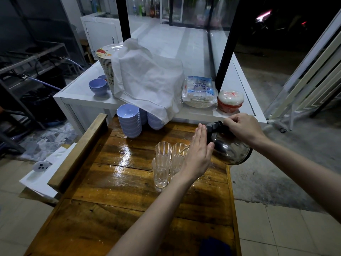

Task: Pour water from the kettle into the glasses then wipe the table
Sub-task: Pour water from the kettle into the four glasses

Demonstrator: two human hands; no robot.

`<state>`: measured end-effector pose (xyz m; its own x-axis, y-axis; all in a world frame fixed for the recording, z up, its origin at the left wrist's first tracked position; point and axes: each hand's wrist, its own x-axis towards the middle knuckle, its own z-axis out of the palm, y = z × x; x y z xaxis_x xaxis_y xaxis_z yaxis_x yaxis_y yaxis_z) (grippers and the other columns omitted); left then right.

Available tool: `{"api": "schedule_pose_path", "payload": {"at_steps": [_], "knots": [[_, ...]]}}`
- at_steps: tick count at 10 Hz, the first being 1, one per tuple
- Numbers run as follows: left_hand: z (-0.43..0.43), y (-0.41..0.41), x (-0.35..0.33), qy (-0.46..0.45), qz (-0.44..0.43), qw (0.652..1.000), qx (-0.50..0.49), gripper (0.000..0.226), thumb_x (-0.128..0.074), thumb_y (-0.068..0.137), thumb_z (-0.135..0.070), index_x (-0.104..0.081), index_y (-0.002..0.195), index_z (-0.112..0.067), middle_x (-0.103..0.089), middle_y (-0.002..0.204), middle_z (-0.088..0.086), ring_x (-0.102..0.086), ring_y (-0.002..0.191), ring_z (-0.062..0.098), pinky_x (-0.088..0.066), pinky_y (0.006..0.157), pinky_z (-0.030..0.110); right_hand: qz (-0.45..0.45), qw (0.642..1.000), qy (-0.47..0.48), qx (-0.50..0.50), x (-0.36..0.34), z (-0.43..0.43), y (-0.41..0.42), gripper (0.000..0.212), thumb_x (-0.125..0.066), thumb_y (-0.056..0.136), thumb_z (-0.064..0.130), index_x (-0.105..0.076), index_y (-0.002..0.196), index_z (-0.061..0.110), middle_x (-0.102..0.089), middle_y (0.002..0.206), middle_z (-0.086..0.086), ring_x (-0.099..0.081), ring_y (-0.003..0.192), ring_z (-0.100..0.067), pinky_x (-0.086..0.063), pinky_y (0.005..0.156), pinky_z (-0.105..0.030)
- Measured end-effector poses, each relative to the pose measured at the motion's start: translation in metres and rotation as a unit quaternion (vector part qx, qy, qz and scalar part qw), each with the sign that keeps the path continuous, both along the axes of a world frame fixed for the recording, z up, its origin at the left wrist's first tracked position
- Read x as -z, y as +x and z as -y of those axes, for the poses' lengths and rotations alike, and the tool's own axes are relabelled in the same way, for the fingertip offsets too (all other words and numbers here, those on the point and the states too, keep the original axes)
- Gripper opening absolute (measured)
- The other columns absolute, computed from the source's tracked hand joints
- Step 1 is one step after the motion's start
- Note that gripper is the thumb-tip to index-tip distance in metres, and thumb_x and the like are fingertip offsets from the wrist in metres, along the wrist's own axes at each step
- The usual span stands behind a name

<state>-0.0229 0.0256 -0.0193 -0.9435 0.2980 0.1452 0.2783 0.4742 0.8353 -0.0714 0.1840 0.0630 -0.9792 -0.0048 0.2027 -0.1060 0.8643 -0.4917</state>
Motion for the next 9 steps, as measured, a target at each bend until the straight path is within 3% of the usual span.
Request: {"api": "schedule_pose_path", "payload": {"at_steps": [4, 5, 7, 8, 9], "knots": [[0.0, 0.0, -0.007, 0.008, -0.008, 1.0, -0.003, 0.059, -0.027, 0.104, -0.032, 0.003, 0.153, -0.015, 0.009, 0.161, 0.0, 0.011, 0.146, 0.006, 0.001, 0.121, 0.029, -0.004, 1.0, -0.008, -0.011, -0.006, -0.002, -0.002, 0.039, -0.05, 0.084, 0.038, -0.059, 0.05, 0.021, -0.058, 0.054, 0.002, -0.052, 0.055, -0.011, -0.034, 0.05, -0.026], [0.0, -0.001, -0.009, -0.003, -0.015, 1.0, 0.002, 0.059, -0.027, 0.104, -0.031, 0.001, 0.153, -0.014, 0.007, 0.162, 0.001, 0.01, 0.147, 0.007, 0.002, 0.121, 0.028, -0.001, 0.999, -0.043, 0.005, -0.002, -0.004, 0.002, 0.037, -0.05, 0.083, 0.04, -0.067, 0.058, 0.019, -0.063, 0.059, -0.002, -0.057, 0.059, -0.015, -0.039, 0.053, -0.028], [-0.002, -0.004, -0.011, -0.039, -0.032, 0.999, 0.015, 0.057, -0.028, 0.104, -0.029, -0.003, 0.153, -0.012, 0.002, 0.162, 0.003, 0.007, 0.147, 0.008, 0.002, 0.12, 0.026, 0.009, 0.988, -0.13, 0.083, 0.02, -0.012, 0.011, 0.04, -0.056, 0.085, 0.031, -0.061, 0.057, 0.003, -0.059, 0.057, -0.013, -0.05, 0.056, -0.02, -0.037, 0.055, -0.033], [-0.003, -0.004, -0.009, -0.073, -0.042, 0.996, 0.033, 0.057, -0.029, 0.104, -0.028, -0.006, 0.153, -0.01, 0.0, 0.162, 0.005, 0.004, 0.148, 0.011, 0.002, 0.12, 0.027, 0.024, 0.967, -0.213, 0.137, 0.039, -0.016, 0.023, 0.044, -0.057, 0.08, 0.039, -0.06, 0.058, 0.001, -0.058, 0.055, -0.015, -0.052, 0.055, -0.021, -0.045, 0.055, -0.043], [-0.003, -0.003, -0.008, -0.099, -0.051, 0.993, 0.045, 0.057, -0.029, 0.104, -0.03, -0.006, 0.153, -0.01, 0.0, 0.162, 0.005, 0.004, 0.148, 0.012, 0.004, 0.119, 0.025, 0.027, 0.955, -0.247, 0.163, 0.049, -0.015, 0.03, 0.044, -0.056, 0.079, 0.04, -0.064, 0.062, 0.0, -0.06, 0.056, -0.013, -0.053, 0.058, -0.022, -0.046, 0.056, -0.043]]}}
